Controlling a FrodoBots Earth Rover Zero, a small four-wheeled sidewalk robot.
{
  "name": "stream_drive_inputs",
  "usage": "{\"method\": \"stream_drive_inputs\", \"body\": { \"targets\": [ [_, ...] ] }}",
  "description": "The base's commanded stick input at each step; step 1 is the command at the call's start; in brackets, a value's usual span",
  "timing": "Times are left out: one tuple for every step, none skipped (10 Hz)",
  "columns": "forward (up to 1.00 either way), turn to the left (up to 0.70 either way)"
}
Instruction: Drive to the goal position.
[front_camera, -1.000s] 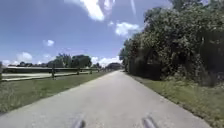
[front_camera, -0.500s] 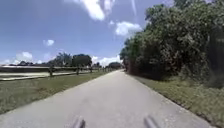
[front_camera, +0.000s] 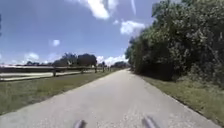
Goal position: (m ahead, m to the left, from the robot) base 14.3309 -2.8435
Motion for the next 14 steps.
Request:
{"method": "stream_drive_inputs", "body": {
  "targets": [
    [0.50, 0.00],
    [0.50, 0.00],
    [0.50, 0.00],
    [0.50, 0.00],
    [0.50, 0.00],
    [0.50, 0.00],
    [0.50, 0.00],
    [0.50, 0.00],
    [0.50, 0.00],
    [0.50, 0.00],
    [0.50, 0.00],
    [0.50, 0.00],
    [0.50, 0.00],
    [0.50, 0.00]
  ]
}}
